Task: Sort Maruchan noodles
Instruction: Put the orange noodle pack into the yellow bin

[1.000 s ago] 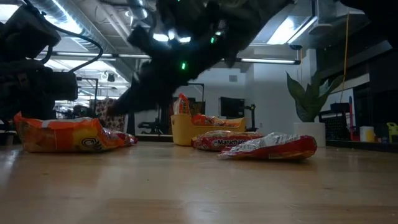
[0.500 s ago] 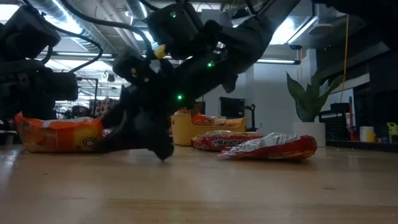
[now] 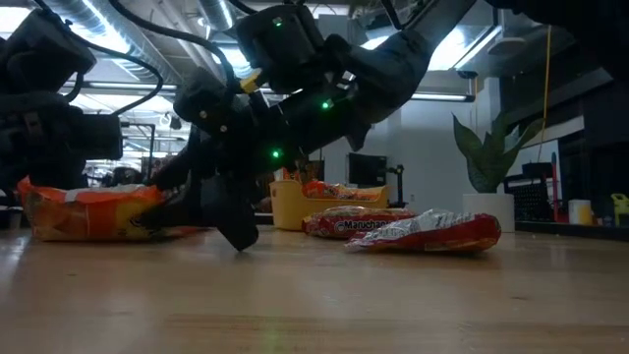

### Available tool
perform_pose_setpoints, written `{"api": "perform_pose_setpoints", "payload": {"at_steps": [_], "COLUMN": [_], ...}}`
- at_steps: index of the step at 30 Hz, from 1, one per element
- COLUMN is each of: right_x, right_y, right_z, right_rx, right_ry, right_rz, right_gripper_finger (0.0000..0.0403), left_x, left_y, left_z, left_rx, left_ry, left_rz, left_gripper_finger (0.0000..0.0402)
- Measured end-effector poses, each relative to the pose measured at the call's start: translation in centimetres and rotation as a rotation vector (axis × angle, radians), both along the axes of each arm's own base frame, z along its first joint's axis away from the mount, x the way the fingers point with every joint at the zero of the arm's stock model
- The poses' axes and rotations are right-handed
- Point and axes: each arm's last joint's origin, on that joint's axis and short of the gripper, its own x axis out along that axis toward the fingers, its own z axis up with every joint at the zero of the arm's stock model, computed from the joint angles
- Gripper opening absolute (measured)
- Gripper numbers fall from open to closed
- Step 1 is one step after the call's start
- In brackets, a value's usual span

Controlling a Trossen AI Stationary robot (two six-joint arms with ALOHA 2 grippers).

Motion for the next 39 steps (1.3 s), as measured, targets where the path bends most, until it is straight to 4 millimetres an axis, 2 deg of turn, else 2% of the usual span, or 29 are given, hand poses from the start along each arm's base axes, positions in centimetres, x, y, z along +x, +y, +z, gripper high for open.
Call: {"api": "perform_pose_setpoints", "payload": {"at_steps": [3,9,16,20,31,35,39], "right_x": [0.3,2.2,3.1,3.2,3.3,3.3,3.5], "right_y": [0.2,0.3,0.9,1.1,3.3,3.4,2.8], "right_z": [0.2,-0.5,-0.4,-0.2,1.3,2.4,3.7], "right_rx": [0.005,0.016,0.032,0.017,-0.049,-0.052,-0.018], "right_ry": [-0.037,-0.031,0.016,0.064,0.196,0.230,0.267], "right_rz": [0.054,0.123,0.056,-0.009,-0.076,-0.124,-0.180], "right_gripper_finger": [0.0260,0.0260,0.0254,0.0218,0.0062,0.0039,0.0034], "left_x": [0.1,0.4,0.5,0.9,2.0,2.7,3.3], "left_y": [0.0,-0.1,-0.3,-0.4,-0.7,-0.5,-0.1], "left_z": [0.1,0.4,0.6,1.1,3.2,5.1,8.1], "left_rx": [-0.005,-0.012,-0.045,-0.081,-0.137,-0.103,-0.038], "left_ry": [-0.012,-0.057,-0.083,-0.138,-0.165,-0.141,-0.192], "left_rz": [-0.011,-0.031,-0.053,-0.062,-0.049,-0.023,-0.002], "left_gripper_finger": [0.0000,0.0000,0.0000,0.0000,0.0000,0.0000,0.0000]}}
